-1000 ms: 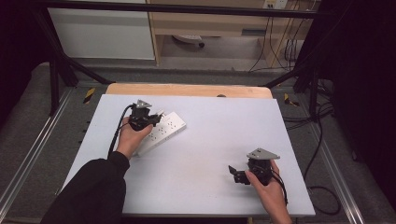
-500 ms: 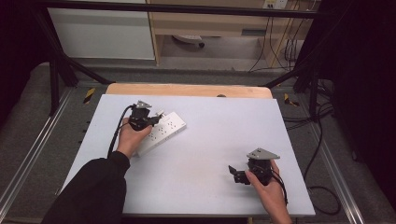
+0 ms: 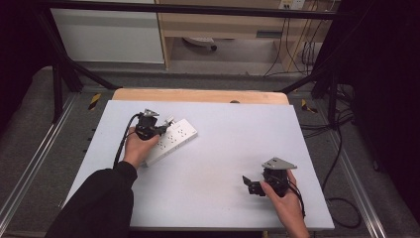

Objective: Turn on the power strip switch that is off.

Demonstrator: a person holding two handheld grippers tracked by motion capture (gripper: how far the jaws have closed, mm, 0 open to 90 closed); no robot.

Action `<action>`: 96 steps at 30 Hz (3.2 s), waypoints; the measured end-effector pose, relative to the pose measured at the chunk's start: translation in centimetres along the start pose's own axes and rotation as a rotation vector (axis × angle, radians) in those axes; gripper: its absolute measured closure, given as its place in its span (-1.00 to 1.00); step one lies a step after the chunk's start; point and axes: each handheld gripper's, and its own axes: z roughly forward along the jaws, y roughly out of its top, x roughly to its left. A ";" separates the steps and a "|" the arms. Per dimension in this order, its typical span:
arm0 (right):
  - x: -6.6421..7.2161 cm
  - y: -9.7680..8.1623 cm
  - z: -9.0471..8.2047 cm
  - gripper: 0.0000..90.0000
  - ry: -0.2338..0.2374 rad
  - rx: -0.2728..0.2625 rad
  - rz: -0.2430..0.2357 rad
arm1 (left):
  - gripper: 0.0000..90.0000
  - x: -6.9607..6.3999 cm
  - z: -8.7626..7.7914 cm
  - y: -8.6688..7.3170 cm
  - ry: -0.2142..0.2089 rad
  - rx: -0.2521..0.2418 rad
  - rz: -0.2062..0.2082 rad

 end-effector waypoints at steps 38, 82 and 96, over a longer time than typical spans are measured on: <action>0.0 0.0 0.0 -0.93 0.000 0.002 -0.001 | 1.00 0.4 0.0 -0.7 -0.007 -0.010 -0.002; 0.1 0.0 0.1 -0.93 0.000 0.008 -0.001 | 1.00 0.6 0.0 -1.1 -0.025 -0.035 -0.008; 0.1 0.0 0.1 -0.93 0.004 0.010 0.001 | 1.00 0.8 0.0 -1.5 -0.026 -0.037 -0.013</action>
